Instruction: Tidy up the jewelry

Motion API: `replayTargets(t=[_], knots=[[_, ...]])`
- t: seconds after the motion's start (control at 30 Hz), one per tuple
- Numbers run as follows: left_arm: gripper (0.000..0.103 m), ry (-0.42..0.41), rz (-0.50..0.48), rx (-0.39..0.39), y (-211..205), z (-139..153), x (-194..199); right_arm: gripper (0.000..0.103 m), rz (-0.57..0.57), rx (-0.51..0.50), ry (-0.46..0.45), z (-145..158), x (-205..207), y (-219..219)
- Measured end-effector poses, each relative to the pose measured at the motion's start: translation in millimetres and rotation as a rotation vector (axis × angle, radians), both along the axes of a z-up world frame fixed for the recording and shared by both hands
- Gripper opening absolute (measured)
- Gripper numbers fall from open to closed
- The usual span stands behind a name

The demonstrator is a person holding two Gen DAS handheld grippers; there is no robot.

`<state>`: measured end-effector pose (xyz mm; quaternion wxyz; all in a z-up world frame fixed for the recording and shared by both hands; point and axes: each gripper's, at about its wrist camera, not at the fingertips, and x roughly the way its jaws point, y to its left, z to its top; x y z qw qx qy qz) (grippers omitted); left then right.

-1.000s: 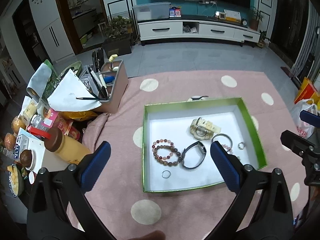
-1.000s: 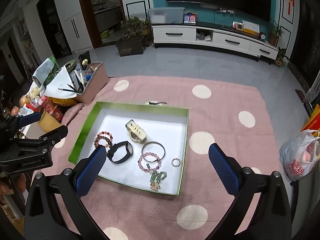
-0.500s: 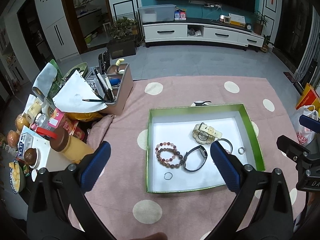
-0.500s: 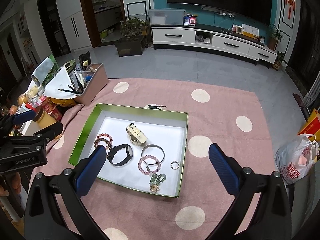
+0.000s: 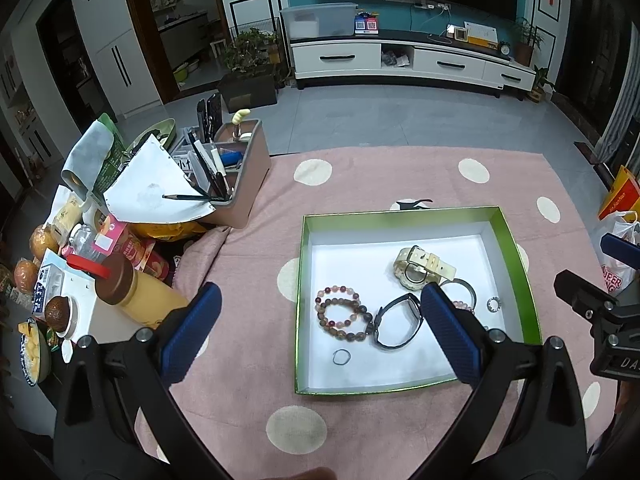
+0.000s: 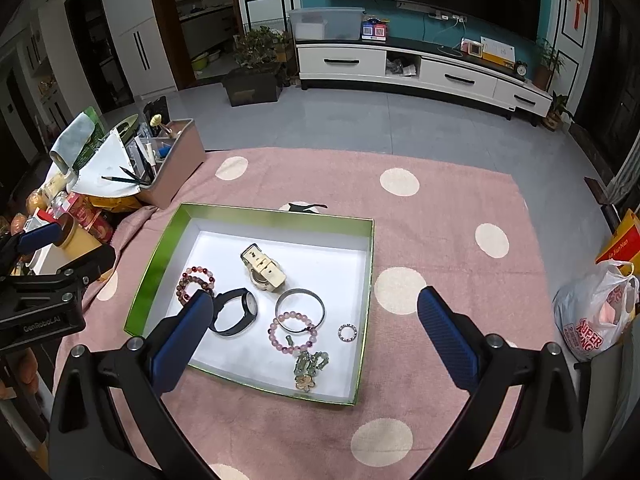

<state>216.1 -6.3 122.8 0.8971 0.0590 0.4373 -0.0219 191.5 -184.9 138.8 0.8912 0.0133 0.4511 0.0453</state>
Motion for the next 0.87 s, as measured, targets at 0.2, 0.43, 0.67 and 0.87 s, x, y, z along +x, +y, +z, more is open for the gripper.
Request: replayTargets(t=[0.2, 0.43, 0.67, 0.87], knots=[[0.101, 0.003, -0.004, -0.003, -0.6, -1.7, 1.1, 0.102, 0.0, 0.0, 0.002, -0.9, 0.5, -0.2], [0.101, 0.008, -0.001, 0.001, -1.1, -4.1, 2.0, 0.102, -0.001, -0.001, 0.002, -0.8, 0.4, -0.1], [0.101, 0.011, 0.007, 0.01, -0.9, -5.2, 3.4, 0.102, -0.001, 0.0, 0.002, -0.7, 0.5, 0.1], [0.101, 0.016, 0.014, 0.01, 0.7, -7.8, 3.3, 0.102, -0.001, 0.0, 0.001, -0.6, 0.6, 0.1]])
